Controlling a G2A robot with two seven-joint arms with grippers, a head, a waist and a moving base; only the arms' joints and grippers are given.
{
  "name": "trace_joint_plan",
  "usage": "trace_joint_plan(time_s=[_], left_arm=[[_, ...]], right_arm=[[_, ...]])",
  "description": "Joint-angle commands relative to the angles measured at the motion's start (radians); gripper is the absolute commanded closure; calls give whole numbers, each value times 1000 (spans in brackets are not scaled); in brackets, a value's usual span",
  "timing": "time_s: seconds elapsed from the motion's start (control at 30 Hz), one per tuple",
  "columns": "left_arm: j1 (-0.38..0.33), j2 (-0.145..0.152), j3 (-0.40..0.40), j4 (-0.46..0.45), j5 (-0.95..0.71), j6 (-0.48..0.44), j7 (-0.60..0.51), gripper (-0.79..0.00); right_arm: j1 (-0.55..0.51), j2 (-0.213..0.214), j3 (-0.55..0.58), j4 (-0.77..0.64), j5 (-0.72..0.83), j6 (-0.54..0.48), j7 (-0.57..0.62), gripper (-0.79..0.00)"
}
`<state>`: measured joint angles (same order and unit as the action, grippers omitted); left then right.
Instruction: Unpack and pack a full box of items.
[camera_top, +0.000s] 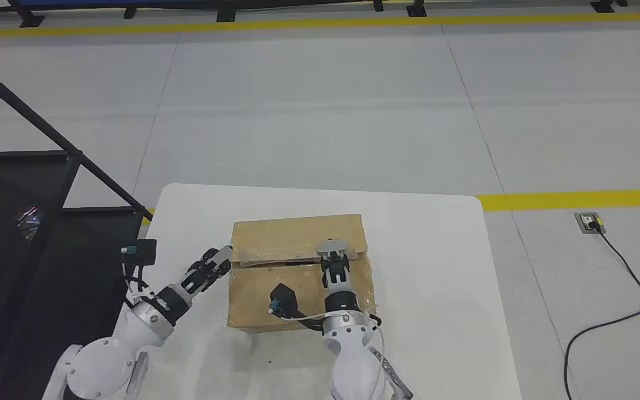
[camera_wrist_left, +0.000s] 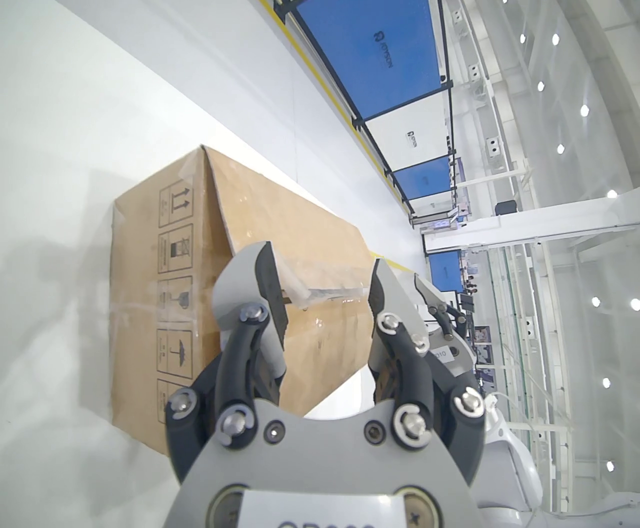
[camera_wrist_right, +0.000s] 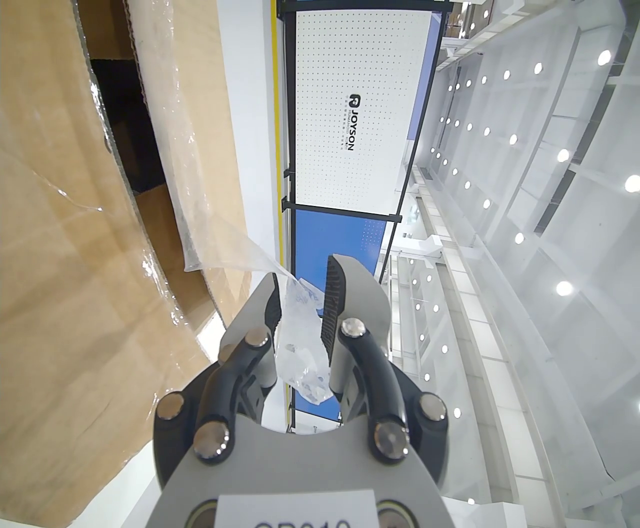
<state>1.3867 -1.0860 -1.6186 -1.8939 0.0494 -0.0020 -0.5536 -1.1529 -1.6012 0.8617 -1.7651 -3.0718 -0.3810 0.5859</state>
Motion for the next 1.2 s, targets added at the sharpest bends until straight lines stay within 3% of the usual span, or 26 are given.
trace_joint_plan(time_s=[0.0,0.3,0.7,0.87,0.93,1.07,1.17], left_arm=[[-3,-1,17,-1,19,9,8,-385],[-43,-5,111,27,131,44,33,-366],[-37,-7,130,25,185,64,62,-336],[-35,-8,128,26,180,66,66,-228],[-29,-8,123,21,173,60,72,-123],[-13,-8,108,10,148,43,88,0],[-5,-9,100,8,142,37,92,0]], right_arm=[[-1,0,2,0,0,-1,-2,-225],[4,-3,9,11,0,1,-14,-215],[8,-6,16,16,0,2,-22,-203],[13,-9,15,19,0,-2,-25,-206],[13,-10,15,20,0,-2,-24,-206],[14,-11,14,21,0,-3,-21,-203],[13,-12,14,21,0,-2,-19,-203]])
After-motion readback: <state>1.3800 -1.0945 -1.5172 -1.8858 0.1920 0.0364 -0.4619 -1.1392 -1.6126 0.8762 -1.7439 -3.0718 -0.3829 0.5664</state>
